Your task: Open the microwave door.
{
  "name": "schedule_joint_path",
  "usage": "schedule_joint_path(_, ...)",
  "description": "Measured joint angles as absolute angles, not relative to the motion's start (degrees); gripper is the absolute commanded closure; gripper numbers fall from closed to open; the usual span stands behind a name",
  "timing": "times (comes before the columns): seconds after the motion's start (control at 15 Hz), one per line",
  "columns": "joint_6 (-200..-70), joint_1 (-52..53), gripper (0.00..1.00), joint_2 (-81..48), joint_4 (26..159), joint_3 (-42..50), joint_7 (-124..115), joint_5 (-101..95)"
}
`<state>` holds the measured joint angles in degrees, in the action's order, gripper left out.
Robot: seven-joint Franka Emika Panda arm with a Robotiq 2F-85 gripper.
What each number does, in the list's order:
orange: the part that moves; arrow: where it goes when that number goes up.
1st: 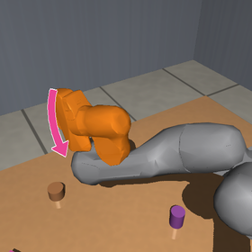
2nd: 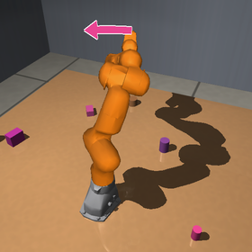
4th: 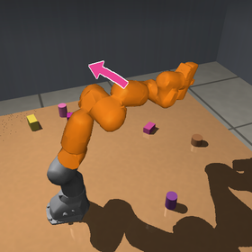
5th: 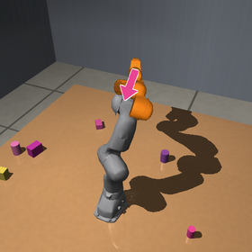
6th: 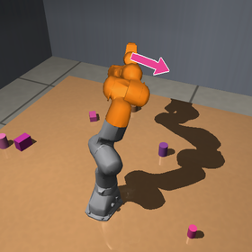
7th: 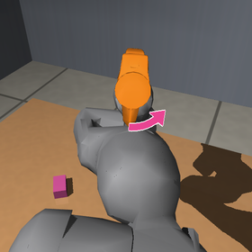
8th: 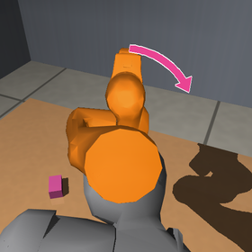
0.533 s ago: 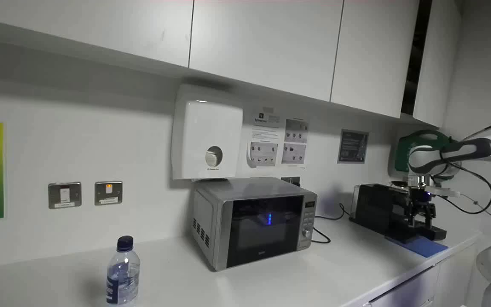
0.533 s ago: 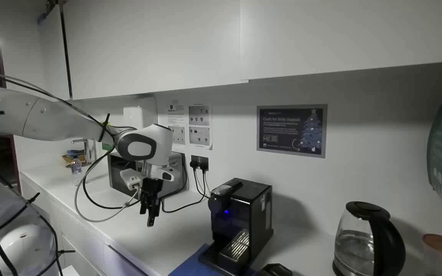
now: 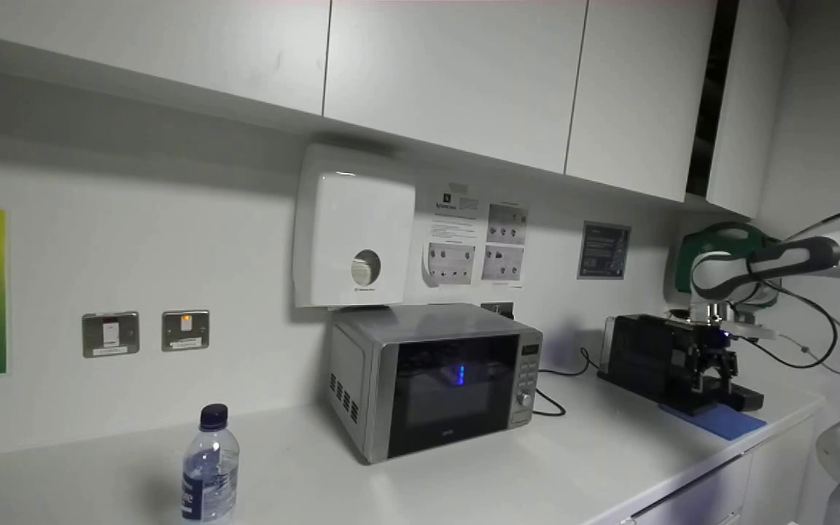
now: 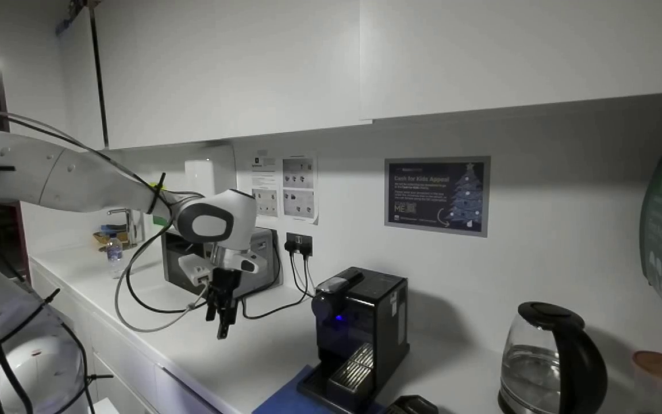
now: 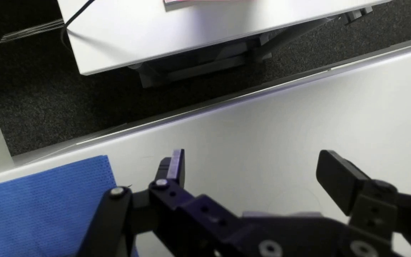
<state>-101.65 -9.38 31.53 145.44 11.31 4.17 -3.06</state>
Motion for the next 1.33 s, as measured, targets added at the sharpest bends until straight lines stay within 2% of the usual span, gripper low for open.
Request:
schedule_joint_path(0.47,-108.2,-1.8,0.0,28.6,149.3,2.7,0.2,5.8)
schedule_joint_path(1.33,-113.7,8.4,0.0,23.7,148.2,-11.3,-11.4,12.0)
